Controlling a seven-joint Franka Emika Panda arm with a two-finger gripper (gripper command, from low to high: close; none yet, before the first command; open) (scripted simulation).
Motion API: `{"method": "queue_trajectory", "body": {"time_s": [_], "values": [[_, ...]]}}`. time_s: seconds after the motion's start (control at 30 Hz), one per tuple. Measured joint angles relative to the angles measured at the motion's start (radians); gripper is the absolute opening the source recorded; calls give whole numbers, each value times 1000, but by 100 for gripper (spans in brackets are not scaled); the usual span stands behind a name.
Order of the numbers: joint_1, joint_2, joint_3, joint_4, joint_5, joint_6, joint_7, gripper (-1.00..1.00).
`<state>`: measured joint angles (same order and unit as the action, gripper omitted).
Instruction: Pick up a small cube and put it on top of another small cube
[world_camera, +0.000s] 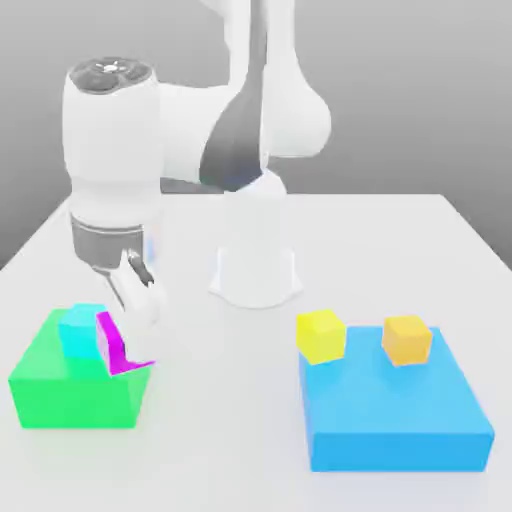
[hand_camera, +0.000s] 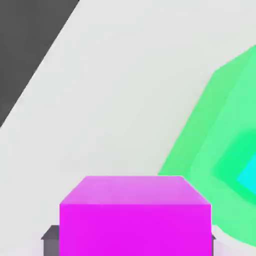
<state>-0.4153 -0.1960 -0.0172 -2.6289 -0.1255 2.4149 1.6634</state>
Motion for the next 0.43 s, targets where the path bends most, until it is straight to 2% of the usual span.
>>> {"method": "queue_trajectory", "body": {"time_s": [0.17, 0.3, 0.33, 0.43], "values": [[-104, -162, -99, -87, 54, -57, 40, -100], [-114, -73, -118, -135, 68, 83, 39, -100], [-114, -46, -120, -145, 70, 120, 37, 100], [-114, -46, -120, -145, 70, 120, 37, 100]]}}
